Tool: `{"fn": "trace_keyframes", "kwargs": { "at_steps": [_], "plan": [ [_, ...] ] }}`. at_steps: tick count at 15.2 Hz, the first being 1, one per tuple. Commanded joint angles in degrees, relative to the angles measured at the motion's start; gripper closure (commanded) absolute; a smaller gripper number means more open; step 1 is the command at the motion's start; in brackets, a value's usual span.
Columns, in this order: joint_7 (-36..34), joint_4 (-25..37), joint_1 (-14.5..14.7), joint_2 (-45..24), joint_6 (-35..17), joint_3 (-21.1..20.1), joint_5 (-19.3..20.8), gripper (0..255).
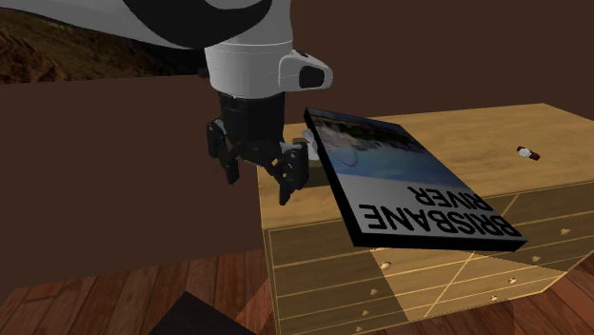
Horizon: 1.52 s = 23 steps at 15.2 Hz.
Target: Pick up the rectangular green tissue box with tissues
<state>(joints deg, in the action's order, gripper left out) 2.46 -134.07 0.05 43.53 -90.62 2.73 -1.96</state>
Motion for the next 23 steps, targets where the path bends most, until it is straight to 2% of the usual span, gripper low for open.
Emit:
{"fn": "trace_keyframes", "kwargs": {
  "at_steps": [1,8,13,18,23],
  "plan": [
    [0.0,0.0,0.0,0.0,0.0,0.0,0.0,0],
    [-20.7,-2.4,-2.2,-5.1,-13.3,-9.5,-6.6,0],
    [-35.4,-0.4,-4.6,-12.2,-22.8,-16.2,-8.5,0],
    [-50.8,4.3,-8.4,-21.1,-31.0,-22.7,-6.8,0],
    [-67.8,11.4,-12.7,-31.3,-36.9,-28.4,-0.5,0]
  ]
}}
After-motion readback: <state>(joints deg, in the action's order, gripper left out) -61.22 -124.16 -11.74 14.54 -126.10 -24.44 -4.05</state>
